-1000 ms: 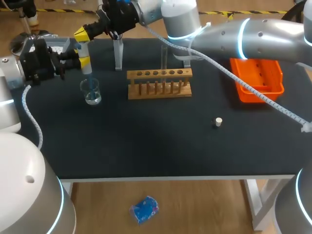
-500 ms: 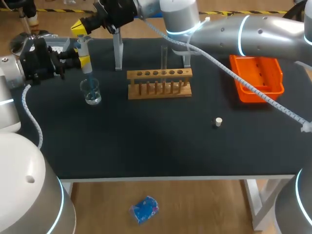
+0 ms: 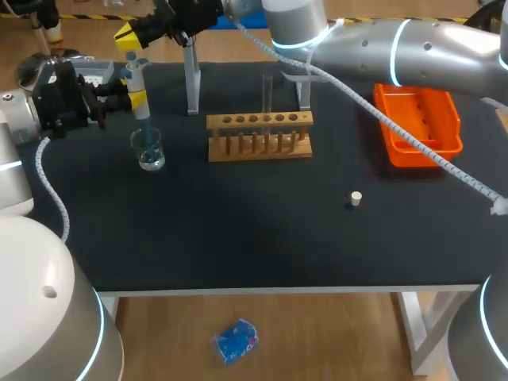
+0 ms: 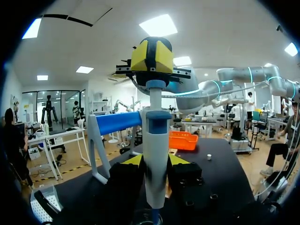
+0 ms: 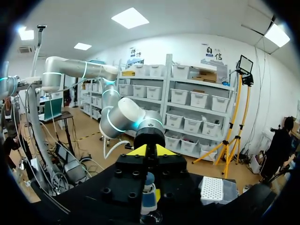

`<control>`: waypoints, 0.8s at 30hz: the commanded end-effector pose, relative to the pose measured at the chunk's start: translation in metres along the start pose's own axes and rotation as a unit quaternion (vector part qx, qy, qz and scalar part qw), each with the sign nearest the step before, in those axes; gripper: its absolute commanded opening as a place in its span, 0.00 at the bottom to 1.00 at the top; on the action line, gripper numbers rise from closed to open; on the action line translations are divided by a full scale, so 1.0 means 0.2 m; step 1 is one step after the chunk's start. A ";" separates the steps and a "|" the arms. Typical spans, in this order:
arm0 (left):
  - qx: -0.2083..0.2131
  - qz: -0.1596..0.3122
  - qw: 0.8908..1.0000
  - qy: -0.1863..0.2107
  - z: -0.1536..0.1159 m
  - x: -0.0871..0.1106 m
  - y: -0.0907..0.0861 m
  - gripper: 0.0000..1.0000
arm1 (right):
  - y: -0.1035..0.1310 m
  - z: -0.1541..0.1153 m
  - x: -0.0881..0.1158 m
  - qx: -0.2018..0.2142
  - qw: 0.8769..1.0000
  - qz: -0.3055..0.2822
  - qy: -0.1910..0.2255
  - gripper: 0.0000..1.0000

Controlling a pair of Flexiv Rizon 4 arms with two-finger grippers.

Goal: Invert the test tube, pick up the pipette, mount the tip to pipette, aspirate from beaker and dispense into the tube, eject the tip, return the pipette, and cap with the stopper.

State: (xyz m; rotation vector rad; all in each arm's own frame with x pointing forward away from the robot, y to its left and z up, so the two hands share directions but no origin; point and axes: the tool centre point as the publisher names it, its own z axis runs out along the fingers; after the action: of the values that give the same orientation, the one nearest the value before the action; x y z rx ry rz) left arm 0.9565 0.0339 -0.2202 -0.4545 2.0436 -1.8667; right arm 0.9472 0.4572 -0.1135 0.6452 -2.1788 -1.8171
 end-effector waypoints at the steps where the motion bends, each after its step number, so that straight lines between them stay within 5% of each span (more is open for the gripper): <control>1: 0.000 0.000 1.000 0.000 0.00 0.00 0.00 0.00 | 0.09 -0.10 0.06 0.028 1.000 -0.001 -0.007 1.00; 11: 0.000 0.000 1.000 0.000 0.00 0.00 0.00 0.00 | 0.15 -0.35 0.23 0.079 0.995 0.009 -0.061 1.00; 24: 0.000 0.000 1.000 0.000 0.00 0.00 0.00 0.00 | 0.01 -0.73 0.50 0.112 0.978 0.044 -0.168 1.00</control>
State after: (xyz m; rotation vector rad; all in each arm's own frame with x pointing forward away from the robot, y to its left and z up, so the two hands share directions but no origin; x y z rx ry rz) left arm 0.9564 0.0340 -0.2201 -0.4549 2.0436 -1.8666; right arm 0.9532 0.3171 -0.0921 0.4069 -2.5035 -1.6636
